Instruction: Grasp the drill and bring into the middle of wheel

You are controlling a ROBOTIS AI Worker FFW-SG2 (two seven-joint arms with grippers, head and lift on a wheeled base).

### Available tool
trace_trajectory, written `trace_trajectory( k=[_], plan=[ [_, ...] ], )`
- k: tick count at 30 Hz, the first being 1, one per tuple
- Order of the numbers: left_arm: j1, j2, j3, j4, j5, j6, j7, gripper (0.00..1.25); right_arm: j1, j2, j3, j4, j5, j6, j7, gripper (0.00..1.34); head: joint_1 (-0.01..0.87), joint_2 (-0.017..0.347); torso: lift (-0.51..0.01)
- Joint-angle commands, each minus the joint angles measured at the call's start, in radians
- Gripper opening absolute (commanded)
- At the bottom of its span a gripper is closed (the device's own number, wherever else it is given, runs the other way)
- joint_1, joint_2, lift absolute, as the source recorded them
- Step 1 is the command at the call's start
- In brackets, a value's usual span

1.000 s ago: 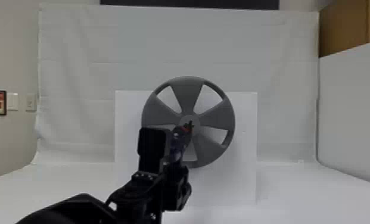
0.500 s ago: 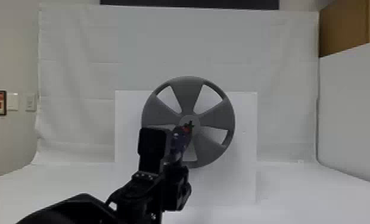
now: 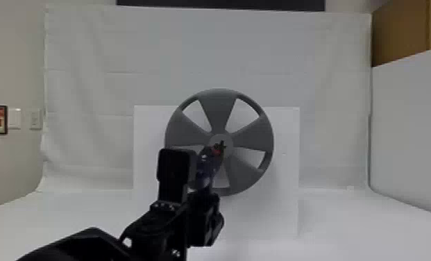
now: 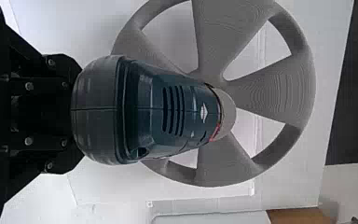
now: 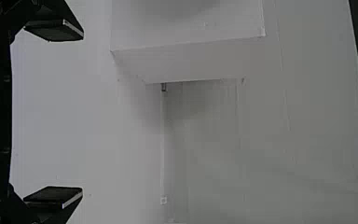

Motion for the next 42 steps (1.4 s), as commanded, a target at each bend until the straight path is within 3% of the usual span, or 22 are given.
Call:
trace_trajectory(
  k=[1,4,16,23,30,42],
  plan=[
    [0.031,0.006,0.019,-0.036,-0.002,-0.038,-0.031,0.03,0.003,0.003,-0.004,0.0,0.0,0.0,0.0,1.21,0.0,0.0,-0.406],
    [0.057,0.018,0.036,-0.049,0.003,-0.087,-0.073,0.03,0.005,0.006,-0.006,0.0,0.0,0.0,0.0,1.21,0.0,0.0,-0.406],
    [0.155,0.047,0.12,-0.104,0.007,-0.104,-0.081,0.03,0.011,0.017,-0.015,0.0,-0.002,0.0,0.0,1.21,0.0,0.0,-0.406],
    [0.201,0.051,0.163,-0.101,-0.117,-0.119,-0.067,0.03,0.011,0.026,-0.016,0.0,0.0,0.0,0.0,1.21,0.0,0.0,-0.406],
    [0.214,0.055,0.186,-0.056,-0.139,-0.143,-0.022,0.03,0.011,0.028,-0.01,0.002,0.008,0.0,0.0,1.21,0.0,0.0,-0.406],
    [0.195,0.054,0.217,0.049,-0.112,-0.143,-0.019,0.03,0.009,0.029,-0.001,0.003,0.012,0.0,0.0,1.21,0.0,0.0,-0.406]
  ],
)
